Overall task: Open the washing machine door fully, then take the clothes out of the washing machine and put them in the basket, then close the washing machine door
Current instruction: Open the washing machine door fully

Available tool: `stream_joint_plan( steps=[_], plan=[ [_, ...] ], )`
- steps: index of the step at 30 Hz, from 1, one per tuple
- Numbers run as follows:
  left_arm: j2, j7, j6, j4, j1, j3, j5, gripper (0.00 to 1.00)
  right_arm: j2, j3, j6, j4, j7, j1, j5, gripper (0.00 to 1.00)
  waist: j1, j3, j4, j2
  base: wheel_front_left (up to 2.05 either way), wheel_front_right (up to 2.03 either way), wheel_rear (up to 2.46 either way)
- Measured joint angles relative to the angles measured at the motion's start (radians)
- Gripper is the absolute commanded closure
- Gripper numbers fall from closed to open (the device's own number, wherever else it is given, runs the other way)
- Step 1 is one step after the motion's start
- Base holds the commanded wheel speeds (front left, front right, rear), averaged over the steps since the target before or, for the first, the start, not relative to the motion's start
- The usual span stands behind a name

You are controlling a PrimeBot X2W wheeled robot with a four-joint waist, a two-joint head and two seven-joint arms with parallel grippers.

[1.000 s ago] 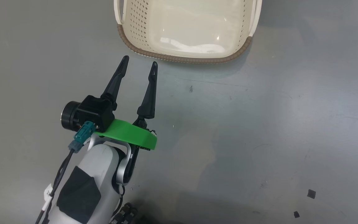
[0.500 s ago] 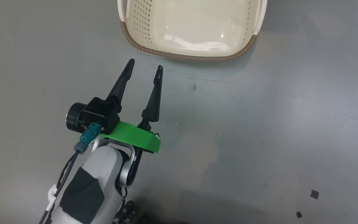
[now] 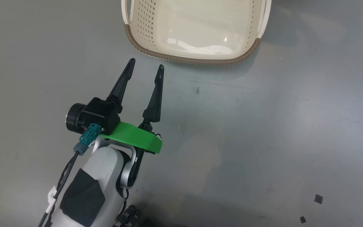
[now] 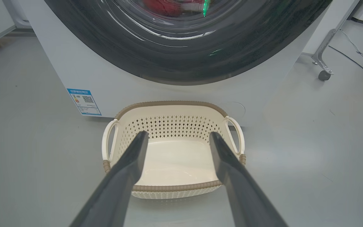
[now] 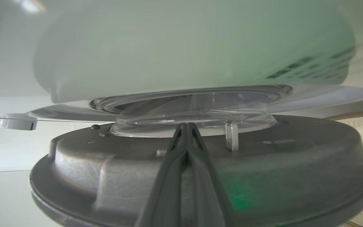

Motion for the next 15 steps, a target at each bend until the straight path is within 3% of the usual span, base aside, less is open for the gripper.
stream_joint_plan(
  steps=[15],
  plan=[
    [0.0, 0.0, 0.0, 0.002, -0.001, 0.005, 0.0, 0.0, -0.005, 0.0, 0.0, 0.047, 0.012, 0.024, -0.002, 1.0, 0.0, -0.036, -0.004, 0.0, 0.0, 0.0, 0.0]
  ],
)
